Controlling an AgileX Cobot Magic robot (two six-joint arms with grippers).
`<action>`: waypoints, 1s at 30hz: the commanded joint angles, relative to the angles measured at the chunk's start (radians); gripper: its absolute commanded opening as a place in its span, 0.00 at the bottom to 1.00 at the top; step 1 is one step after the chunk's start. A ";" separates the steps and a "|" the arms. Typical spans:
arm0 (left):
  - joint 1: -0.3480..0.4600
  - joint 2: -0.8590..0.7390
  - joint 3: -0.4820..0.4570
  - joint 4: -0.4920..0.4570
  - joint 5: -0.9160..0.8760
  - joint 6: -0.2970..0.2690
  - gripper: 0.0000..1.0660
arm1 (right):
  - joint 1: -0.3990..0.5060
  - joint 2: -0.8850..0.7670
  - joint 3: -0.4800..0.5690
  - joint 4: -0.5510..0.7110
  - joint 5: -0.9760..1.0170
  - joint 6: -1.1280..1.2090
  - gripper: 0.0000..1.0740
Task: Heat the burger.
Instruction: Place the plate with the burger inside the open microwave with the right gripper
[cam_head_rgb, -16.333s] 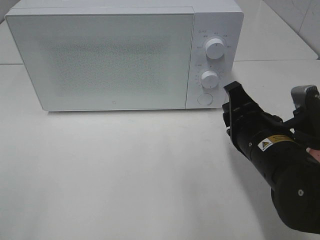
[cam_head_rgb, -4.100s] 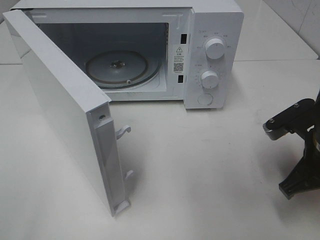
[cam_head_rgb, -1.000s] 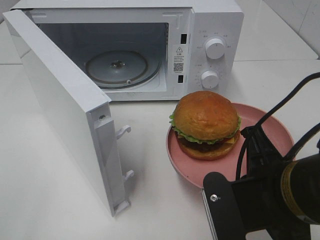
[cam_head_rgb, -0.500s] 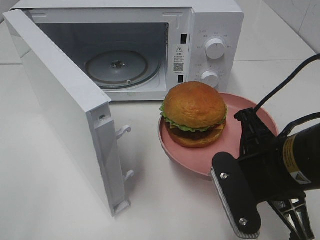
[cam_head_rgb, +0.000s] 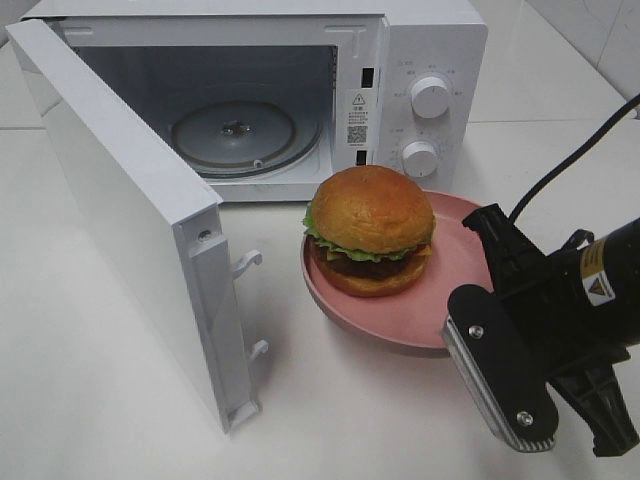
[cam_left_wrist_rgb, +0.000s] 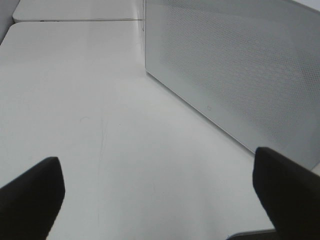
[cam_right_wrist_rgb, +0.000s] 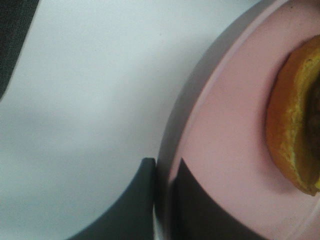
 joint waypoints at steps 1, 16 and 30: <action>0.001 -0.024 0.002 0.000 -0.013 -0.001 0.88 | -0.050 -0.010 -0.032 0.140 -0.063 -0.210 0.00; 0.001 -0.024 0.002 0.000 -0.013 -0.001 0.88 | -0.126 -0.010 -0.032 0.360 -0.089 -0.573 0.00; 0.001 -0.024 0.002 0.000 -0.013 -0.001 0.88 | -0.078 0.058 -0.129 0.277 -0.060 -0.529 0.00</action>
